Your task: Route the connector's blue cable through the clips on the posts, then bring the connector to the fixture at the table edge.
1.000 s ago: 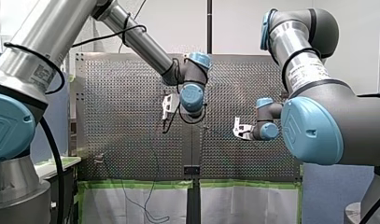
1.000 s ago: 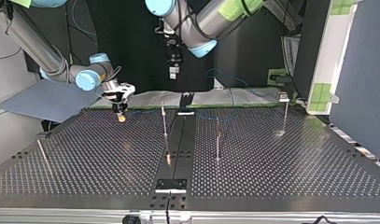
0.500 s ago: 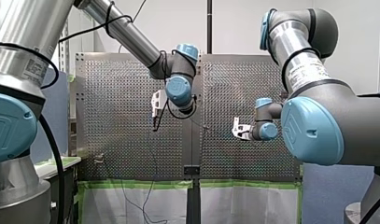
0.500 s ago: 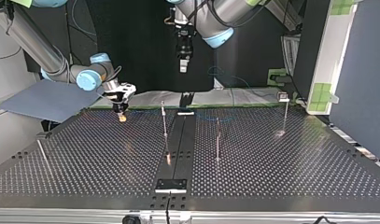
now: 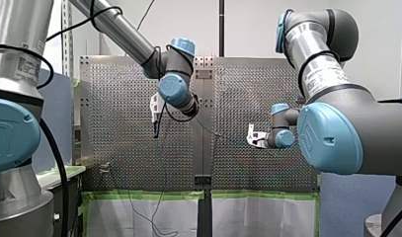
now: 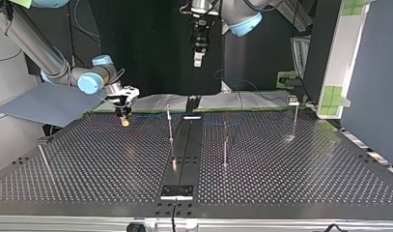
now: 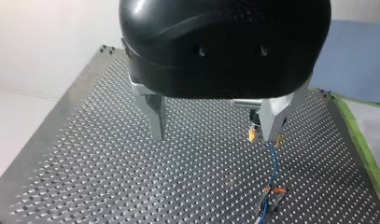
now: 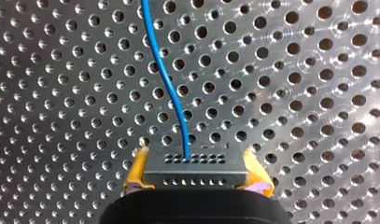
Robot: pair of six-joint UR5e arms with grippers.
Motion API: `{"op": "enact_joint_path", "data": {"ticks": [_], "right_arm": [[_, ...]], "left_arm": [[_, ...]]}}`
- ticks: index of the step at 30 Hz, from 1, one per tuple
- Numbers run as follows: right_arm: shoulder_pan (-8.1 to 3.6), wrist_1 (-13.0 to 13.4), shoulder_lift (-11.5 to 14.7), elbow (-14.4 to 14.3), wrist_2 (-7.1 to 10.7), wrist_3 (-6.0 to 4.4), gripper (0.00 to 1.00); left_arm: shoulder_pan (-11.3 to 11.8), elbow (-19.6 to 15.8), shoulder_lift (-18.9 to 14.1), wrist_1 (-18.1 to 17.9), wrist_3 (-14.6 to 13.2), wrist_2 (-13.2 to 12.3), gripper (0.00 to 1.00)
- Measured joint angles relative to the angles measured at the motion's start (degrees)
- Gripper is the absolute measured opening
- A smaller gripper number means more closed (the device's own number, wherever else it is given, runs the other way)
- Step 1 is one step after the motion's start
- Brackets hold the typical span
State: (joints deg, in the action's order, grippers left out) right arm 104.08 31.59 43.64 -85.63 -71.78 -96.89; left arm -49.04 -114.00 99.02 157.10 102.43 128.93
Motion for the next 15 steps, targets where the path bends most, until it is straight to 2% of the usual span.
{"op": "enact_joint_path", "data": {"ticks": [8, 15], "right_arm": [[-0.11, -0.3, 0.0, 0.0, -0.03, -0.09, 0.0], [-0.31, -0.8, 0.0, 0.1, -0.75, -0.2, 0.0]], "left_arm": [[1.0, -4.2, -4.2, -3.8, 2.9, -3.3, 1.0], [2.0, -7.5, -7.6, -6.9, 3.7, -6.3, 1.0]]}}
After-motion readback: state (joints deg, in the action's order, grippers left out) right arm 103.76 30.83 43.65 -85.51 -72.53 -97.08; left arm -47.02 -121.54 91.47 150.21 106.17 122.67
